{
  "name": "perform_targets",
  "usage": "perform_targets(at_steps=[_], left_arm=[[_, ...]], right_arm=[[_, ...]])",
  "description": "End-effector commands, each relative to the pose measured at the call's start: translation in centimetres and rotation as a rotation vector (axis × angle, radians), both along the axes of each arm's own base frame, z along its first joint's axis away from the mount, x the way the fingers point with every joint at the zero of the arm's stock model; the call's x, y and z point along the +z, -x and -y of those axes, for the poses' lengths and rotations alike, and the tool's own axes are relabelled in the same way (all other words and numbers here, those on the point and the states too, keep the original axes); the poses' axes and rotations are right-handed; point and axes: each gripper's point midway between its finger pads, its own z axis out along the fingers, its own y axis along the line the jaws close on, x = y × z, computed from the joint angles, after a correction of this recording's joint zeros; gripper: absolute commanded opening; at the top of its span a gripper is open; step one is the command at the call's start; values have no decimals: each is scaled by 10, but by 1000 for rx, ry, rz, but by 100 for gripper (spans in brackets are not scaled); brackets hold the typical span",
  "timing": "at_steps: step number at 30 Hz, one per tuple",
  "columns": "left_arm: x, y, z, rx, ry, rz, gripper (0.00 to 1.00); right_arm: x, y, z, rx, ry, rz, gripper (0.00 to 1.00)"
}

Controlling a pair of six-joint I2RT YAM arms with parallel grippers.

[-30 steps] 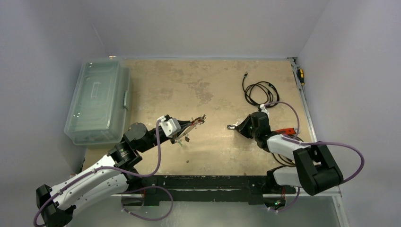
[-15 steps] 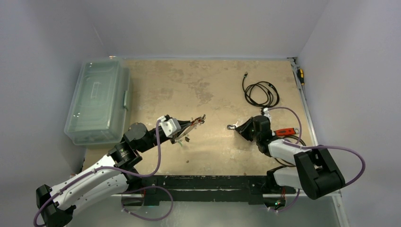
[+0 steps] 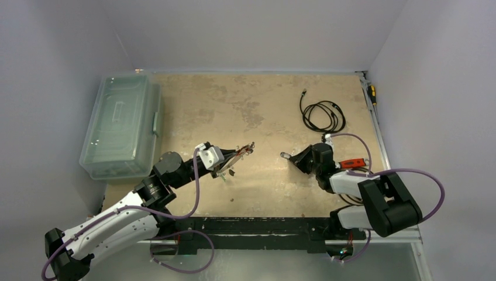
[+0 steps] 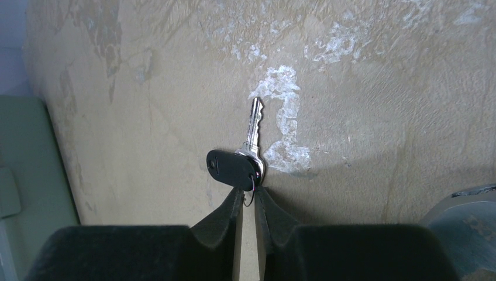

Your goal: Put the keys on the keyring

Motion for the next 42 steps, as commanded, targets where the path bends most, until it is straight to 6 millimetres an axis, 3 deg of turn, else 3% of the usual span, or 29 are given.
perform_targets(at_steps=[1, 3, 7, 10, 16, 22, 24, 28, 36, 42], left_arm=[[33, 1, 1, -8, 75, 45, 0], [31, 1, 2, -8, 74, 43, 0], [31, 1, 2, -10, 73, 43, 0], [32, 1, 2, -9, 74, 43, 0], [33, 2, 2, -14, 77, 47, 0], [35, 2, 0, -8, 79, 54, 0], [34, 2, 0, -8, 78, 52, 0], [33, 2, 1, -12, 74, 50, 0], [32, 5, 4, -35, 70, 52, 0], [33, 8, 6, -57, 74, 59, 0]], right_arm=[[-19, 16, 5, 7, 32, -69, 8], [-18, 15, 6, 3, 42, -66, 0], [-10, 13, 9, 18, 81, -59, 0], [6, 9, 14, 43, 148, -34, 0], [65, -4, 13, 207, 308, 64, 0], [126, -2, -2, 413, 472, 196, 0], [137, 1, 0, 439, 589, 188, 0], [154, 16, -27, 624, 667, 227, 0], [226, 62, -86, 930, 464, 579, 0], [269, 96, -101, 1111, 394, 752, 0]])
